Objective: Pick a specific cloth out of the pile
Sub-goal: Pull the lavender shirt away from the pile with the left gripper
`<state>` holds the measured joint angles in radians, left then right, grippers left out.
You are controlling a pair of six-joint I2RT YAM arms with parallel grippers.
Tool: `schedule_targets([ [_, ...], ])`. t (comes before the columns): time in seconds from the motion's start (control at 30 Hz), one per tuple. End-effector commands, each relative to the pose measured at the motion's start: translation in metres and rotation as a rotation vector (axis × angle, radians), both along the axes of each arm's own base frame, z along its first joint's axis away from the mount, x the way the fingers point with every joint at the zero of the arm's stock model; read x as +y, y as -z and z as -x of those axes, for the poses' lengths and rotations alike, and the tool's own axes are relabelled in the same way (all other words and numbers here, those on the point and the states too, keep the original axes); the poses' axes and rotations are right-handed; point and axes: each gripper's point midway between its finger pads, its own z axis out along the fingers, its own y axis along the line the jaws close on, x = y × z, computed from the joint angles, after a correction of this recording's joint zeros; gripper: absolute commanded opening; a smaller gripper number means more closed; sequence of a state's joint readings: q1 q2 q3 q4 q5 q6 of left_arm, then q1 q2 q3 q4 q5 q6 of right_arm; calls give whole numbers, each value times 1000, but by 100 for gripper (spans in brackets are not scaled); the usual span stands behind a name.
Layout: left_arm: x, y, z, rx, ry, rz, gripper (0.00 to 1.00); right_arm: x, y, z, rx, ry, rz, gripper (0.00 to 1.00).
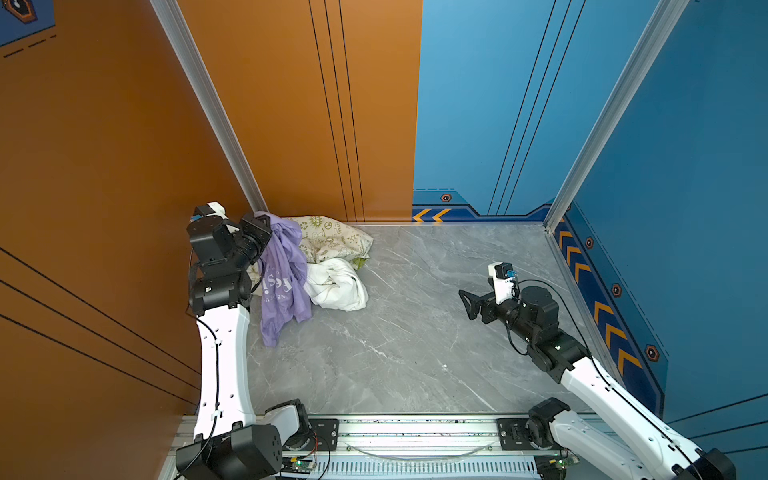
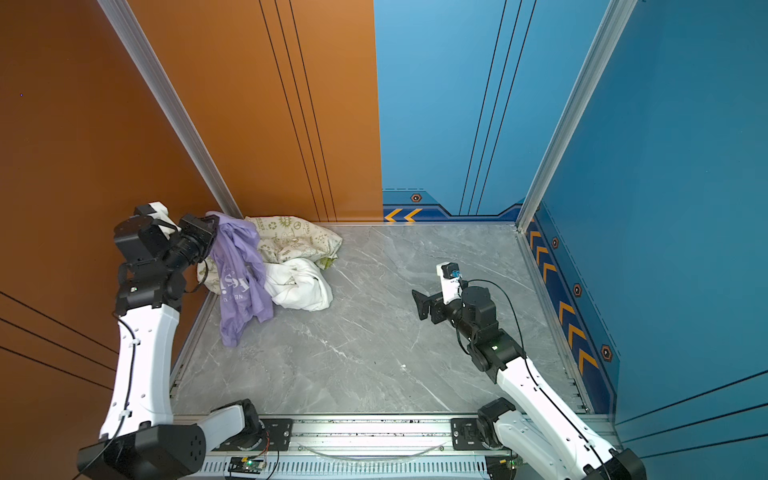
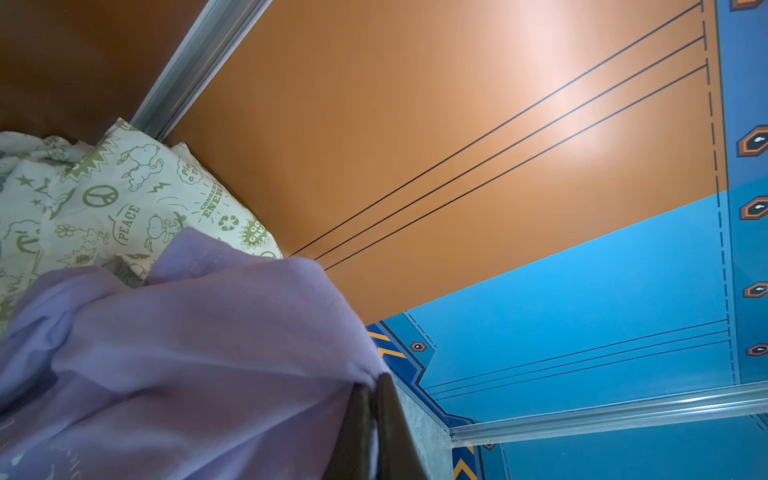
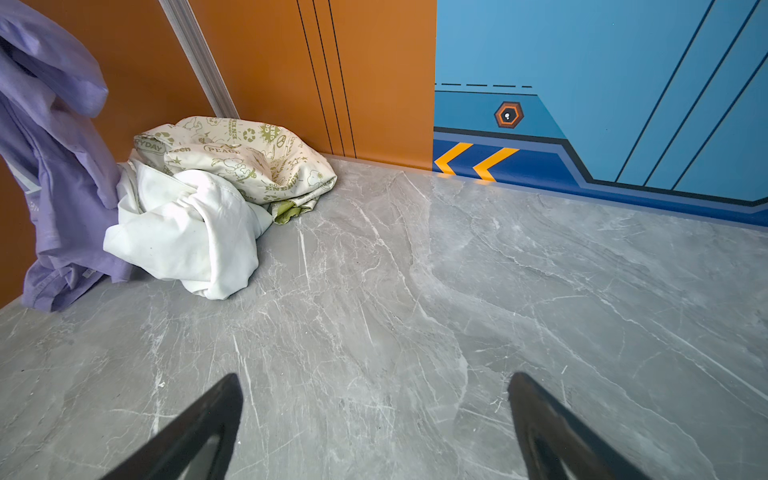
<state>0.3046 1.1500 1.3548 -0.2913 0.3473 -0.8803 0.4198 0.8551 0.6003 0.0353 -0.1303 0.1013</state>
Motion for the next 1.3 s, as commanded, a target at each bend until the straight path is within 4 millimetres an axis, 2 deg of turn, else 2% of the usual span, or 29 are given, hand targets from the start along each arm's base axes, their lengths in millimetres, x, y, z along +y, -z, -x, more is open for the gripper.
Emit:
schedule_targets([
  [0.0, -10, -43, 10, -90, 21, -92, 0, -1, 8, 2, 21, 0, 7, 100],
  [0.17, -33, -72, 16, -120, 64, -218, 0, -1, 6, 3, 21, -1, 11, 100],
  [0.33, -61, -88, 21, -132, 114, -339, 0, -2, 6, 3, 19, 1, 15, 100],
  [0.47, -94, -88, 18, -141, 202, -395, 0, -1, 4, 1, 19, 4, 8, 100],
  [0.6, -131, -75, 13, -118, 310, -441, 0, -1, 2, 1, 15, 7, 2, 100],
  [0.7, -168, -55, 8, -91, 414, -482, 0, -1, 1, 0, 13, 8, -5, 100],
  [0.83, -221, -14, 3, -16, 559, -558, 0, -4, -3, -1, 7, 31, -27, 100],
  [0.97, -269, 42, 1, 79, 678, -628, 0, -8, -6, -2, -5, 55, -41, 100],
  [1.1, -304, 103, 6, 180, 795, -737, 0, -14, -9, -3, -15, 83, -49, 100],
  [1.17, -314, 133, 11, 245, 855, -798, 8, -18, -11, -3, -20, 101, -57, 100],
  [1.27, -311, 159, 16, 336, 878, -874, 31, -27, -12, -4, -28, 131, -74, 100],
])
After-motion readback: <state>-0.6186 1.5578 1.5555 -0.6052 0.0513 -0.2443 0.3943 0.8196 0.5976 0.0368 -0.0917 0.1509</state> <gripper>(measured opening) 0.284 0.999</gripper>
